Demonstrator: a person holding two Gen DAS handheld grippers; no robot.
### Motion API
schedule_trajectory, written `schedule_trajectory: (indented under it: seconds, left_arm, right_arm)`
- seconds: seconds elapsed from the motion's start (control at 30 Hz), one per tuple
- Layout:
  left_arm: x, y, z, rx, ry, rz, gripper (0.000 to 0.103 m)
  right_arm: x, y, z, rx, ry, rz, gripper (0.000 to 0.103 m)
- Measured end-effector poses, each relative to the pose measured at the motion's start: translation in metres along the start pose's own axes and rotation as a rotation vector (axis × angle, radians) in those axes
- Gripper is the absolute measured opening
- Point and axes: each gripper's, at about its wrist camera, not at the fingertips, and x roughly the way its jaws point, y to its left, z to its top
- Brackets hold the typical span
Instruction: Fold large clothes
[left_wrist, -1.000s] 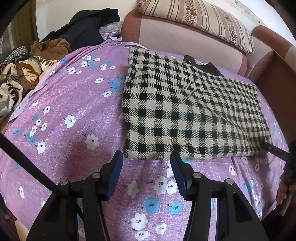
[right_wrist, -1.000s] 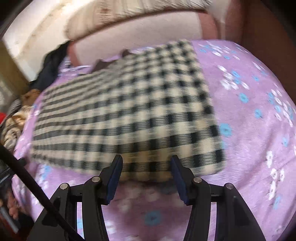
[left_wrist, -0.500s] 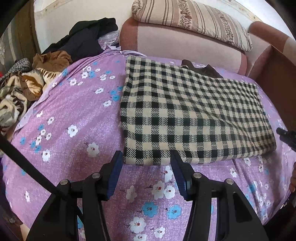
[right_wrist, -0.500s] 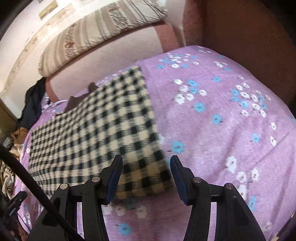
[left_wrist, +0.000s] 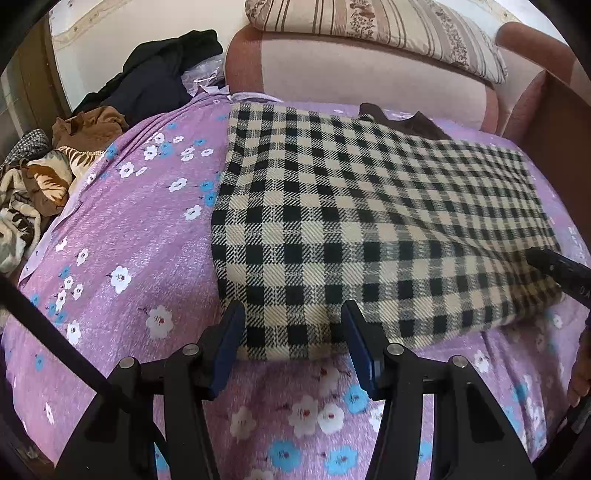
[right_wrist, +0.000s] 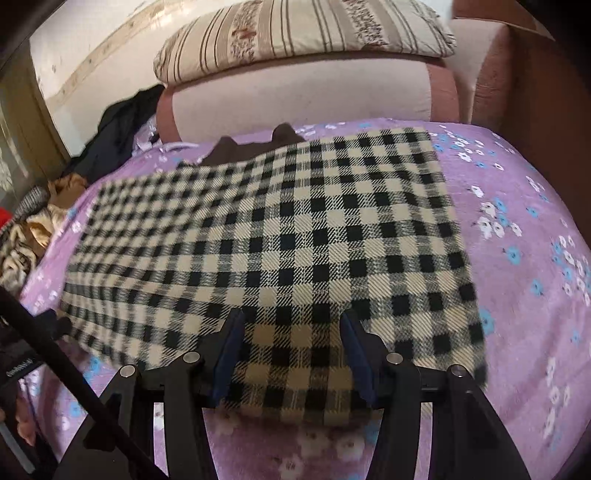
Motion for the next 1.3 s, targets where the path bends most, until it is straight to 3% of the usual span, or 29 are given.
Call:
schedule_trajectory:
  seconds: [0.2, 0.43, 0.7, 0.83, 1.03, 1.17, 1.3]
  left_arm:
    - [0.024, 0.008, 0.002, -0.028, 0.050, -0.001, 0.053]
    - [0.032, 0.010, 0.005, -0.034, 0.057, -0.002, 0.053]
    - [0.007, -0.008, 0.006, 0.001, -0.020, -0.083, 0.053]
    - [0.001, -0.015, 0.009, 0.014, -0.041, -0.092, 0.053]
    - [0.003, 0.021, 0.023, -0.101, -0.041, -0.078, 0.053]
    - [0.002, 0.057, 0.038, -0.206, -0.041, -0.108, 0.068]
    - [0.013, 0.075, 0.059, -0.202, -0.065, -0.134, 0.069]
  right_arm:
    - [0.024, -0.020, 0.006, 0.040, 0.029, -0.042, 0.058]
    - [0.018, -0.064, 0.020, 0.160, 0.003, -0.096, 0.058]
    - [-0.009, -0.161, 0.017, 0.476, -0.037, -0.022, 0.058]
    - [-0.014, -0.185, 0.001, 0.577, -0.022, 0.045, 0.058]
    - [-0.029, -0.135, 0.002, 0.371, -0.052, 0.003, 0.058]
    - [-0.040, -0.056, 0.007, 0.122, -0.086, 0.050, 0.058]
    - [-0.030, 0.032, -0.004, -0.117, -0.046, 0.146, 0.058]
